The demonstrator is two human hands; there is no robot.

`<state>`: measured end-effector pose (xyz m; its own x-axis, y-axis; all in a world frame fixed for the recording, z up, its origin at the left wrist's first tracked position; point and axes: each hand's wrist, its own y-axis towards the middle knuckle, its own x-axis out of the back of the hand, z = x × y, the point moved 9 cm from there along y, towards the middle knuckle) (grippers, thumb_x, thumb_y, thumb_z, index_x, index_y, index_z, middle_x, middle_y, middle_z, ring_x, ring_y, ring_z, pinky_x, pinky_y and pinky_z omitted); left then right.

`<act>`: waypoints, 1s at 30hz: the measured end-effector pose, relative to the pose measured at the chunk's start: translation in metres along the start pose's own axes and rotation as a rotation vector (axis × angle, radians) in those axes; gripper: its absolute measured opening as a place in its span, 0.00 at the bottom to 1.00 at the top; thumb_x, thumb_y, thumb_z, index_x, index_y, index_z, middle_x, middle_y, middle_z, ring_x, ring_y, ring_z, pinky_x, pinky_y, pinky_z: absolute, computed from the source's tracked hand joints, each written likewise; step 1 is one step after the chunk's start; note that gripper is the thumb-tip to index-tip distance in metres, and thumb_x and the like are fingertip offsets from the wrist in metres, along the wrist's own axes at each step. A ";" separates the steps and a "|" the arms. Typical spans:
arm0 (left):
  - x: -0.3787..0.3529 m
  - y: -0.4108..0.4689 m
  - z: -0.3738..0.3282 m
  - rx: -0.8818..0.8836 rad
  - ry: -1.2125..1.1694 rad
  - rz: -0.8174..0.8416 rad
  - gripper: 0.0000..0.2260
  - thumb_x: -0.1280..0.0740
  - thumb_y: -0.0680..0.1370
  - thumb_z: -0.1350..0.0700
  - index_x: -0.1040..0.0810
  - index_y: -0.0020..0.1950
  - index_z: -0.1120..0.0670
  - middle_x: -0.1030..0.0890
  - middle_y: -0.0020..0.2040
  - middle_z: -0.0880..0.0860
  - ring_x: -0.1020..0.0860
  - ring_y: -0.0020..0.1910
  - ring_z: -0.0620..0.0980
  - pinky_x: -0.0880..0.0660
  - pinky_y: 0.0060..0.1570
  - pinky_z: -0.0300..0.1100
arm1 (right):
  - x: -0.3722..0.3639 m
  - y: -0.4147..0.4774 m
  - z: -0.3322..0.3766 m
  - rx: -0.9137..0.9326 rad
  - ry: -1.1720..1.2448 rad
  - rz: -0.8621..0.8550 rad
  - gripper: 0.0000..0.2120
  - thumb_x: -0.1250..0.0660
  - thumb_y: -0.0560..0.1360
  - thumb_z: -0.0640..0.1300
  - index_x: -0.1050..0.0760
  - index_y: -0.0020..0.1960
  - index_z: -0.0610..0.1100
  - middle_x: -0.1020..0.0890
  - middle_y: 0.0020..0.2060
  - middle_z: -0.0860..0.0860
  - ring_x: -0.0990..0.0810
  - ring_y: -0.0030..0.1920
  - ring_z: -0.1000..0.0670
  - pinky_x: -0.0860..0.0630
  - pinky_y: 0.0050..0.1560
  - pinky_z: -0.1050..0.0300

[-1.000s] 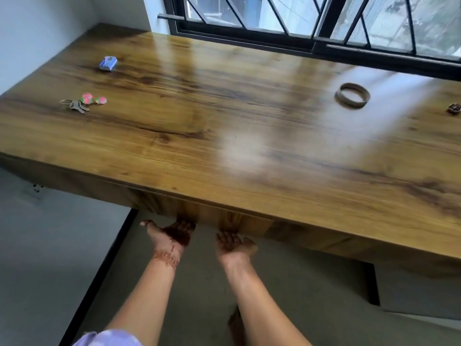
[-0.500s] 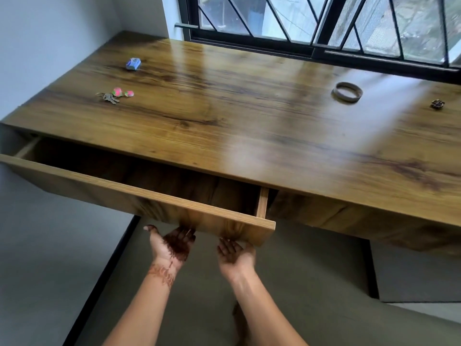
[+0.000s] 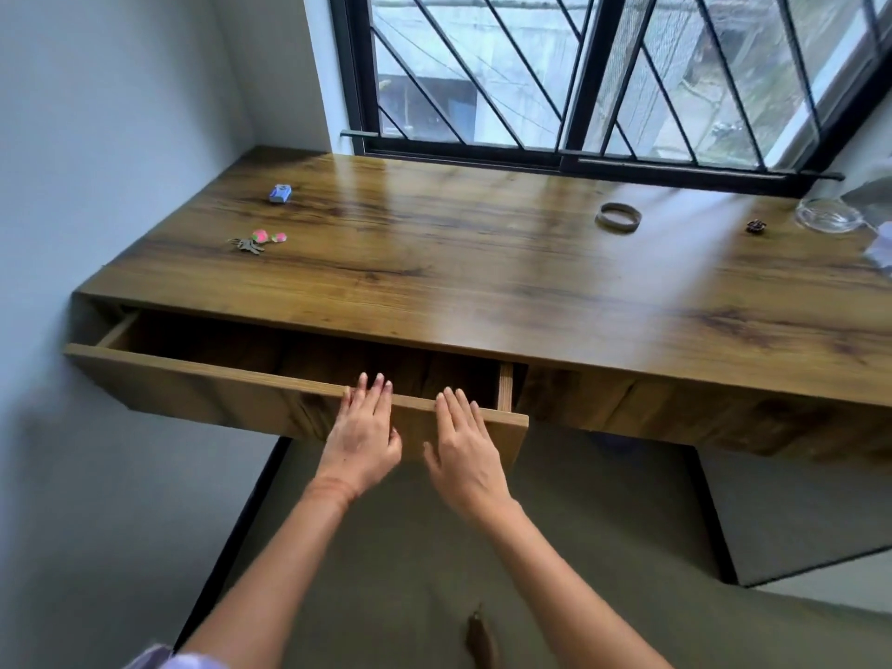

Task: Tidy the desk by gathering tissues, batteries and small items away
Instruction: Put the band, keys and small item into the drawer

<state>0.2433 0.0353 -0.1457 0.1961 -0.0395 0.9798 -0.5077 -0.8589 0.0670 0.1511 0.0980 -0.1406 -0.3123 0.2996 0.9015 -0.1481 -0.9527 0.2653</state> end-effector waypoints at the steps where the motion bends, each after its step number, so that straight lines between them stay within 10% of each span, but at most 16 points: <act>1: -0.008 -0.002 0.001 0.002 0.052 0.060 0.32 0.43 0.79 0.54 0.59 0.76 0.57 0.57 0.77 0.56 0.61 0.76 0.52 0.64 0.71 0.45 | -0.008 -0.002 -0.002 -0.005 -0.100 0.054 0.34 0.28 0.68 0.44 0.36 0.69 0.35 0.31 0.68 0.40 0.37 0.71 0.43 0.46 0.69 0.47; 6: -0.014 -0.013 0.003 -0.002 0.155 0.124 0.35 0.42 0.76 0.53 0.61 0.75 0.57 0.59 0.77 0.56 0.61 0.76 0.53 0.64 0.72 0.47 | -0.012 -0.007 0.003 0.004 -0.140 0.118 0.31 0.45 0.79 0.46 0.56 0.75 0.38 0.51 0.75 0.42 0.57 0.75 0.46 0.66 0.70 0.52; 13: -0.009 -0.036 0.000 0.000 0.131 0.186 0.34 0.42 0.76 0.55 0.59 0.76 0.57 0.58 0.77 0.55 0.60 0.76 0.53 0.61 0.73 0.48 | -0.005 -0.028 0.015 0.000 -0.129 0.139 0.29 0.48 0.79 0.45 0.57 0.75 0.38 0.52 0.75 0.43 0.57 0.75 0.46 0.68 0.69 0.55; 20: -0.007 -0.088 0.003 -0.003 0.083 0.134 0.36 0.42 0.75 0.57 0.63 0.74 0.56 0.59 0.77 0.55 0.61 0.76 0.53 0.63 0.73 0.46 | -0.005 -0.072 0.033 -0.025 -0.190 0.114 0.32 0.26 0.65 0.45 0.30 0.66 0.36 0.26 0.64 0.41 0.28 0.65 0.44 0.37 0.65 0.48; 30: 0.006 -0.128 -0.002 -0.046 0.049 0.112 0.35 0.42 0.74 0.59 0.62 0.73 0.56 0.56 0.77 0.55 0.58 0.76 0.53 0.66 0.69 0.43 | 0.006 -0.105 0.050 -0.010 -0.208 0.089 0.33 0.23 0.60 0.44 0.26 0.62 0.36 0.22 0.60 0.42 0.24 0.62 0.45 0.32 0.62 0.48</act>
<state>0.3081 0.1458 -0.1483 0.0956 -0.1084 0.9895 -0.5619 -0.8264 -0.0362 0.2121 0.1971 -0.1463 -0.1248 0.1967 0.9725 -0.1382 -0.9740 0.1792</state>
